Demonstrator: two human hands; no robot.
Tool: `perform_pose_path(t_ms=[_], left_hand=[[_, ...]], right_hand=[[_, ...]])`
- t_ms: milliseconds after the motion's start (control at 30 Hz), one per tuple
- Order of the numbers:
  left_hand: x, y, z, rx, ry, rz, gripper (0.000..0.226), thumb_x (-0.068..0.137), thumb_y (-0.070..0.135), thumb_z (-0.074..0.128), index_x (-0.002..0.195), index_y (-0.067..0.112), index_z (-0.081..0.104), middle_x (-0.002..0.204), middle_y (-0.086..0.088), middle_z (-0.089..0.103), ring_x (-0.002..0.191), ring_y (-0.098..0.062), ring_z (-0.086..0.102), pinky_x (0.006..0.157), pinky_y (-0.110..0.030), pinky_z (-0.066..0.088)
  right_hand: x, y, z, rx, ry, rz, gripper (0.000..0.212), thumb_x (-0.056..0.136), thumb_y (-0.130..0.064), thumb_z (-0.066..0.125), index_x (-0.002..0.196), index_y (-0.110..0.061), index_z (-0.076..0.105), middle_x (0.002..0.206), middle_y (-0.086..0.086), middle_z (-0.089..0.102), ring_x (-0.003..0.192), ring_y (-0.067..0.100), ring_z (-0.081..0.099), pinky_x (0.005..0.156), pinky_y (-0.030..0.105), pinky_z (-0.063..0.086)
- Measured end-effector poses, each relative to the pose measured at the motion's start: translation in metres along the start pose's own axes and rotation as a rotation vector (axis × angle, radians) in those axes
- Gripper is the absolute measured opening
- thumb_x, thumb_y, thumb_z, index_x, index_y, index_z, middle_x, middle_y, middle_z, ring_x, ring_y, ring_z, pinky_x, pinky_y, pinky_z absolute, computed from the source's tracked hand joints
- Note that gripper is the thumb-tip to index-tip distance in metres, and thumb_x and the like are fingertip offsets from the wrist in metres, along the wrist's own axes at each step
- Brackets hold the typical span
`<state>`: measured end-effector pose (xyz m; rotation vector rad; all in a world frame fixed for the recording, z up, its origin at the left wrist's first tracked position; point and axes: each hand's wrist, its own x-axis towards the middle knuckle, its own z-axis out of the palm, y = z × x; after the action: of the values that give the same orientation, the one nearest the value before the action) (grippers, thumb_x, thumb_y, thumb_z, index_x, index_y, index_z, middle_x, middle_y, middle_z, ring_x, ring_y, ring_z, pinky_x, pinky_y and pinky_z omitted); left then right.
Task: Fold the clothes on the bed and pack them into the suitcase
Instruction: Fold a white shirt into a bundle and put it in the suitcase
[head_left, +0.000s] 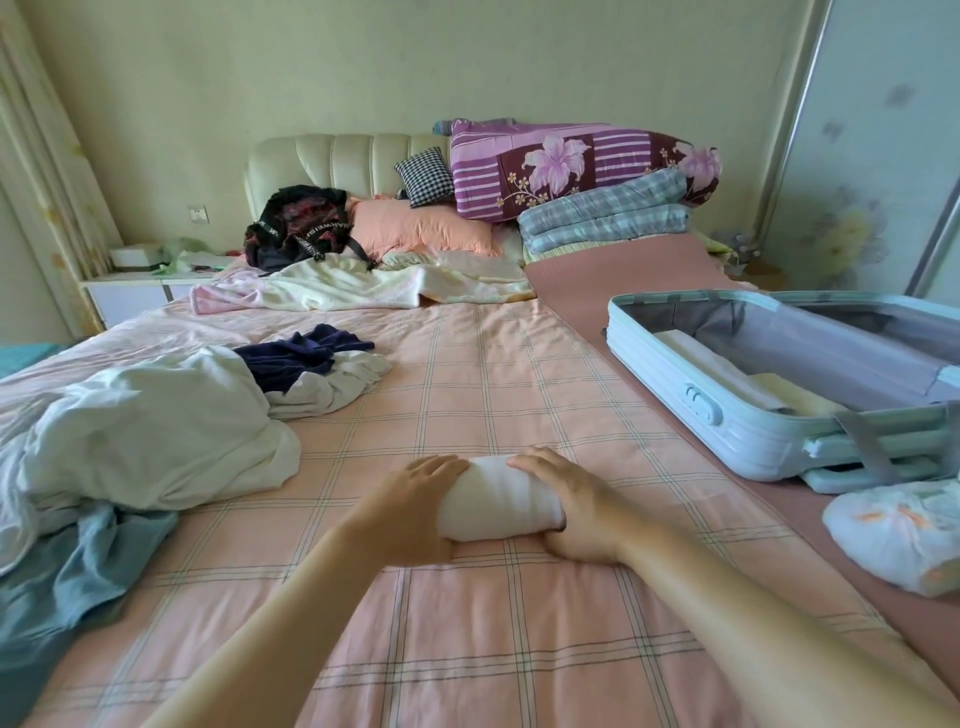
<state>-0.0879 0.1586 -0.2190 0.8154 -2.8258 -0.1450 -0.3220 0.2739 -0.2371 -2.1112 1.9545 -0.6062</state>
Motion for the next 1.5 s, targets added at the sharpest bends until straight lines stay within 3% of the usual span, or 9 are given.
perform_pose_path(t_ms=[200,400,600,700,867,1000,1167,1300,1500], left_hand=[[0.006,0.007,-0.015,-0.017,0.02,-0.059,0.075,0.073,0.023,0.07,0.142,0.029,0.043,0.135,0.01,0.054,0.12,-0.018,0.054,0.095,-0.03,0.044],[0.001,-0.004,-0.014,0.03,0.046,-0.043,0.079,0.08,-0.002,0.06,0.148,0.032,0.039,0.148,0.007,0.043,0.133,-0.021,0.045,0.103,-0.037,0.044],[-0.009,-0.008,-0.008,-0.047,-0.018,-0.115,0.077,0.089,0.0,0.053,0.154,0.033,0.029,0.155,-0.003,0.036,0.14,-0.028,0.038,0.114,-0.036,0.033],[-0.018,0.002,-0.008,-0.175,0.074,-0.198,0.069,0.088,-0.003,0.045,0.149,0.031,0.041,0.139,-0.007,0.044,0.129,-0.031,0.043,0.106,-0.038,0.039],[-0.03,0.035,-0.022,-0.168,0.248,-0.517,0.033,0.098,0.032,0.043,0.127,0.021,0.057,0.121,-0.008,0.046,0.109,-0.031,0.052,0.087,-0.037,0.047],[-0.032,0.052,-0.019,-0.319,0.147,-0.652,0.048,0.096,0.041,0.049,0.137,0.017,0.04,0.128,-0.015,0.044,0.103,-0.035,0.055,0.08,-0.035,0.044],[-0.031,0.056,-0.018,-0.851,0.222,-0.869,0.058,0.087,0.033,0.068,0.132,0.008,0.041,0.122,-0.011,0.053,0.097,-0.027,0.059,0.077,-0.036,0.051],[-0.028,0.06,-0.016,-1.197,0.295,-0.86,0.029,0.081,0.023,0.078,0.097,0.004,0.062,0.093,-0.011,0.067,0.074,-0.019,0.063,0.058,-0.026,0.048],[-0.004,0.08,-0.027,-1.436,0.247,-0.742,0.055,0.079,0.036,0.08,0.123,0.023,0.05,0.115,-0.002,0.065,0.1,-0.022,0.067,0.076,-0.04,0.058]], right_hand=[[-0.006,-0.012,-0.01,-0.049,0.227,0.007,0.071,0.069,-0.018,0.075,0.137,-0.024,0.055,0.121,-0.001,0.065,0.11,0.02,0.06,0.092,0.021,0.043],[-0.026,-0.048,0.004,-0.412,0.485,-0.513,0.055,0.074,-0.051,0.067,0.106,-0.006,0.071,0.078,0.003,0.066,0.071,0.025,0.059,0.072,0.034,0.048],[-0.04,-0.056,0.01,0.121,0.101,-0.124,0.046,0.074,-0.062,0.071,0.112,-0.04,0.06,0.152,0.0,0.037,0.14,0.013,0.035,0.117,0.035,0.027],[-0.025,-0.063,0.002,0.32,0.132,0.061,0.016,0.095,-0.047,0.056,0.108,-0.04,0.064,0.141,-0.008,0.055,0.124,0.004,0.052,0.109,0.033,0.038],[-0.006,-0.063,0.006,0.303,0.027,0.298,0.063,0.095,-0.05,0.057,0.153,-0.044,0.031,0.155,-0.004,0.036,0.139,0.014,0.04,0.116,0.031,0.028],[-0.012,-0.081,0.015,0.173,0.056,0.157,0.065,0.096,-0.051,0.056,0.155,-0.04,0.03,0.168,0.005,0.006,0.153,0.022,0.014,0.121,0.033,0.013],[-0.034,-0.079,0.03,-0.1,-0.114,0.027,0.138,0.053,-0.082,0.067,0.152,-0.045,-0.021,0.162,-0.004,-0.032,0.151,0.013,-0.02,0.123,0.037,0.008],[-0.044,-0.07,0.035,-0.107,0.01,-0.043,0.117,0.076,-0.039,0.074,0.159,-0.031,-0.007,0.164,0.011,-0.023,0.154,0.026,0.001,0.12,0.043,0.027],[-0.057,-0.05,0.022,-0.156,0.294,-0.211,0.101,0.082,-0.023,0.069,0.16,-0.032,0.007,0.167,0.016,-0.002,0.152,0.037,0.016,0.114,0.049,0.038]])
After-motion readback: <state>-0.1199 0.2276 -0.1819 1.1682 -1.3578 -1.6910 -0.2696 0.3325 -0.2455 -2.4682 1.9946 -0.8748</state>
